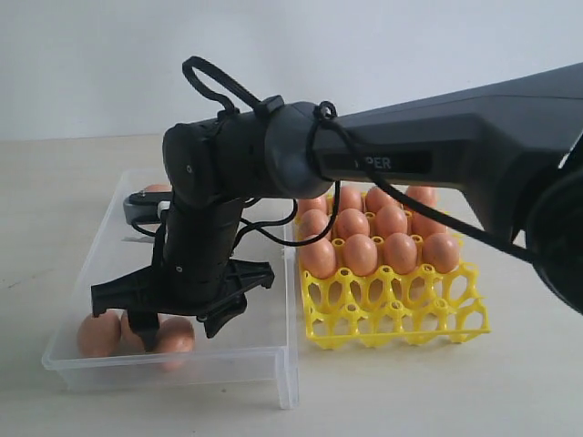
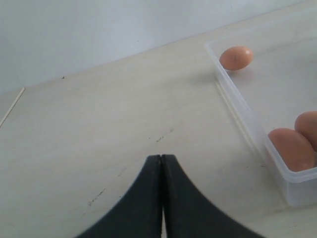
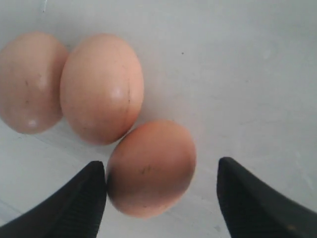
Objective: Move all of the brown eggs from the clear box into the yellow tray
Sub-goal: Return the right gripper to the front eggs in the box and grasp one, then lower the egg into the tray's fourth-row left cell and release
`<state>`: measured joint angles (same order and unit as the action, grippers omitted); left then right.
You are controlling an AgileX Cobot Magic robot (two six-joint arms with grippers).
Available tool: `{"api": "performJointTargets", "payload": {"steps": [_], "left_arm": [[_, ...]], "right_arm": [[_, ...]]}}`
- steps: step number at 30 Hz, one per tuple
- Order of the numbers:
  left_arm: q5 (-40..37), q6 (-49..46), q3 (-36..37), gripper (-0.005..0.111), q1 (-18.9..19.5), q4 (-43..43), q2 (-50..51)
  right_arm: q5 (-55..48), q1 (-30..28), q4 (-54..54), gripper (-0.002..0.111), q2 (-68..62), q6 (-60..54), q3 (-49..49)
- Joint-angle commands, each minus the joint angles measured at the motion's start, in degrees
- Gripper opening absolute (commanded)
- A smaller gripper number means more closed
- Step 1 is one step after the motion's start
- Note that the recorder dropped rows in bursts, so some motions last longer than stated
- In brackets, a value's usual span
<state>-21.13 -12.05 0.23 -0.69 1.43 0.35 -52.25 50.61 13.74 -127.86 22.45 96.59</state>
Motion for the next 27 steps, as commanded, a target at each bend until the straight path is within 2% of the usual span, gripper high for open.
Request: {"api": "performJointTargets", "payload": {"steps": [1,6,8,14,15,19,21,27], "left_arm": [[0.3,0.3,-0.2,0.0,0.1,0.0,-0.3],[0.3,0.3,-0.2,0.0,0.1,0.0,-0.3],[0.3,0.3,-0.2,0.0,0.1,0.0,-0.3],[0.3,0.3,-0.2,0.0,0.1,0.0,-0.3],[0.3,0.3,-0.2,0.0,0.1,0.0,-0.3],[0.3,0.3,-0.2,0.0,0.1,0.0,-0.3],[0.3,0.3,-0.2,0.0,0.1,0.0,-0.3],[0.3,0.3,-0.2,0.0,0.1,0.0,-0.3]], "right_arm": [[0.6,0.0,-0.4,0.062,-1.6,0.1,0.3],[3.3,0.0,-1.1,0.059,-2.1,-0.1,0.3],[3.7,0.0,-1.8,0.048,-2.1,-0.4,0.3],[3.5,0.0,-3.3,0.003,-2.1,-3.5,0.3],[3.3,0.0,-3.3,0.0,-2.1,-5.3,0.3],[5.6,0.0,-5.7,0.0,-0.5,-6.6,-0.3],[12.8,-0.1,-7.5,0.0,2.2,-9.2,-3.5],[51.4,-1.3,-9.6,0.0,15.1,-21.5,-26.6]]}}
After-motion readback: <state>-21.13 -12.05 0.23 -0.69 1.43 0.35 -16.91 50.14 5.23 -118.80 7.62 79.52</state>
